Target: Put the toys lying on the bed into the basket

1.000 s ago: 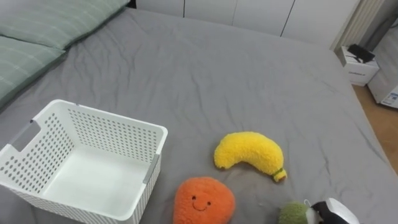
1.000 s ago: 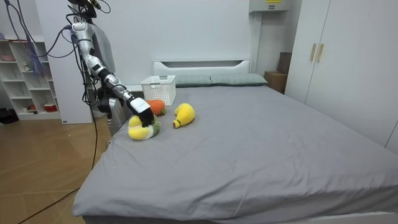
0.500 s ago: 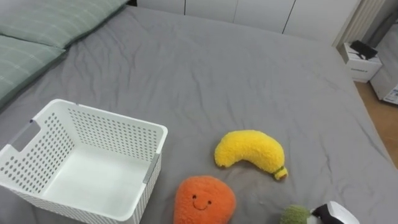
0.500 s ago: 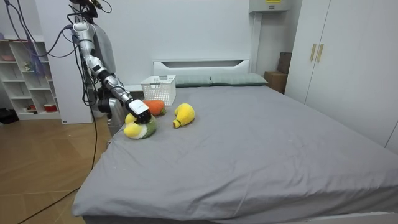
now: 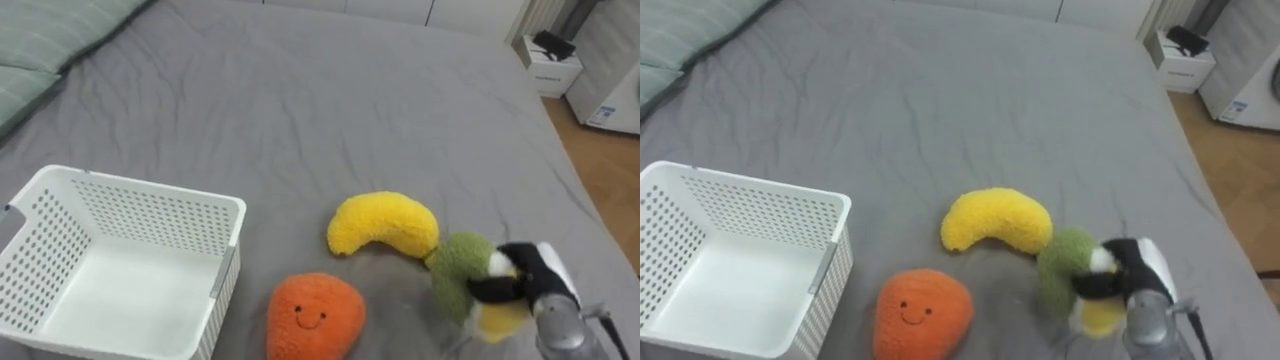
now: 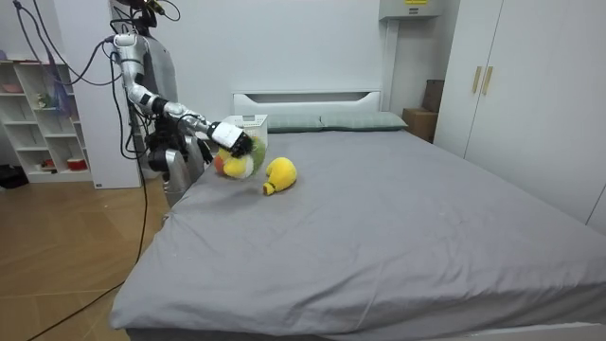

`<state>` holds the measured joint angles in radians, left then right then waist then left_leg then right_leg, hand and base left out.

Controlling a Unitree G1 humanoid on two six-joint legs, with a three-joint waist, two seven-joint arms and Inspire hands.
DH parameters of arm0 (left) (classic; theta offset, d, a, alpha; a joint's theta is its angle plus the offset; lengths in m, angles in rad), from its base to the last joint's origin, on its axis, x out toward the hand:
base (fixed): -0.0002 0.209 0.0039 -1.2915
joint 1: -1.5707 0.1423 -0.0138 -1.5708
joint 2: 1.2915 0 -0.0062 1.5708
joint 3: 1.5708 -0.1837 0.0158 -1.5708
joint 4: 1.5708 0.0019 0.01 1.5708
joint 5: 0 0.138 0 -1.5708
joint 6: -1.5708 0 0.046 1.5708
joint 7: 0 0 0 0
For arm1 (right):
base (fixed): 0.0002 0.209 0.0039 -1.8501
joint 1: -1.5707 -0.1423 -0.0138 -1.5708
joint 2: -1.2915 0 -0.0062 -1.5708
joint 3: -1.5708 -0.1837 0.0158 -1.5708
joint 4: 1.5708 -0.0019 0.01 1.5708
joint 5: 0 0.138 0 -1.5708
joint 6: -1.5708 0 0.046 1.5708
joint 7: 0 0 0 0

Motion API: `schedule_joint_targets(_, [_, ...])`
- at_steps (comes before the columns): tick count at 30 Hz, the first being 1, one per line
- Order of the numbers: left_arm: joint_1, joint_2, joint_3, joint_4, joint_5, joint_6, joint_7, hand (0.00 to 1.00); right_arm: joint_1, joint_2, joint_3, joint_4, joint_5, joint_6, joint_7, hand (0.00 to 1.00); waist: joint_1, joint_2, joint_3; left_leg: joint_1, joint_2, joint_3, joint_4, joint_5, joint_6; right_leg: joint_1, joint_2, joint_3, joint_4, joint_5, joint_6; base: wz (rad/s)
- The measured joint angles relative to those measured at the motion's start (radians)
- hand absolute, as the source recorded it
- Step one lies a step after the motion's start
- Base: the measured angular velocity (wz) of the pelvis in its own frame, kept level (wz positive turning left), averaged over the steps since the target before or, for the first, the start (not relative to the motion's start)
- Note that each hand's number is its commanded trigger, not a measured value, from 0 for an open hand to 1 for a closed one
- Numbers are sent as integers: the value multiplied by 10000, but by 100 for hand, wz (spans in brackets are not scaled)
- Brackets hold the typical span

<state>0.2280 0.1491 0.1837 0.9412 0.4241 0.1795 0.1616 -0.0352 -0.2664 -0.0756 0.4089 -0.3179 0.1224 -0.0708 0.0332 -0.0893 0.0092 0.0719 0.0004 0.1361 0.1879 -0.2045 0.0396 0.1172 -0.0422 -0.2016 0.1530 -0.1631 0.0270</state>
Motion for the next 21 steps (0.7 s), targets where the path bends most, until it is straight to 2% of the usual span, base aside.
schedule_joint_targets(6, [-14,-14,151,-1,-12,-72,-28,0,-395,-8,-160,-1743,615,-9,411,100,49,4,-17,-4,5,3,-99,0,-1,-17,3,10,-18,0,0,0])
schedule_joint_targets(10, [-9,-50,400,-1,3,-188,-26,0,-734,-24,-170,-2047,789,-6,632,100,124,7,-57,-9,-3,-17,-147,22,-4,-22,-1,-20,-13,0,0,0])
schedule_joint_targets(16, [49,-159,516,-311,-2,-280,-22,0,-1319,-78,-3,-2340,701,142,814,100,722,93,-133,27,-15,-29,-126,30,1,31,-12,-48,5,1,1,1])
schedule_joint_targets(21, [14,-170,480,-457,-11,-283,20,0,-2121,-98,622,-2341,557,299,847,100,1026,125,-128,-46,-70,-329,-46,58,12,104,-56,-296,5,1,2,14])
